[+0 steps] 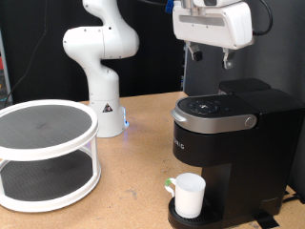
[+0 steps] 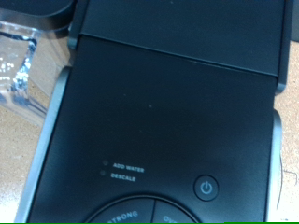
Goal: Make a cup of coffee with the keurig machine
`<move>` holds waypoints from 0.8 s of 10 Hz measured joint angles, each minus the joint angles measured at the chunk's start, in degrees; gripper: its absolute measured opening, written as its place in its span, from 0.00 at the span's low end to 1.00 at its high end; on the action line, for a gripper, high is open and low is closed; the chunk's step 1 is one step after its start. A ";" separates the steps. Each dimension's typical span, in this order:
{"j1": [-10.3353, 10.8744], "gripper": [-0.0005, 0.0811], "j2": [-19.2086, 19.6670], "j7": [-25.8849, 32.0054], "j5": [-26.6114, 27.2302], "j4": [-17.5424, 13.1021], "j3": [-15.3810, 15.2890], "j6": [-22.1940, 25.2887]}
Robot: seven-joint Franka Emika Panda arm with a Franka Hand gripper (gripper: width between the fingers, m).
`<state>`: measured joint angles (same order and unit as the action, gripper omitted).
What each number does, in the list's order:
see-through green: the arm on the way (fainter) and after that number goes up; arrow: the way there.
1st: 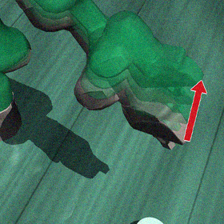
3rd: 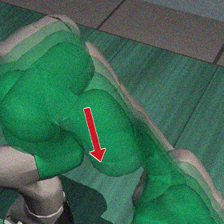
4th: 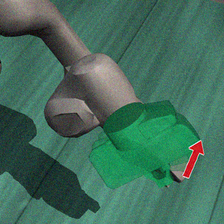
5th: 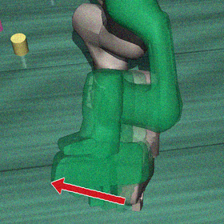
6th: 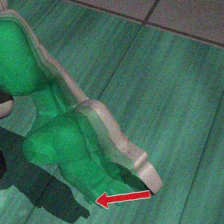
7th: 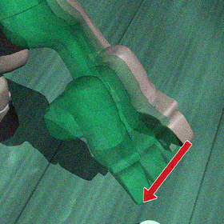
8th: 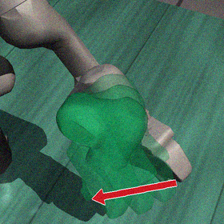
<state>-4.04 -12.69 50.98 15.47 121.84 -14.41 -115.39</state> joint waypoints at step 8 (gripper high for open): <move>0.02 0.95 4.15 -1.72 -3.29 0.50 -0.47 -6.65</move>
<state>-4.02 -8.54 49.26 12.18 122.34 -14.87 -122.04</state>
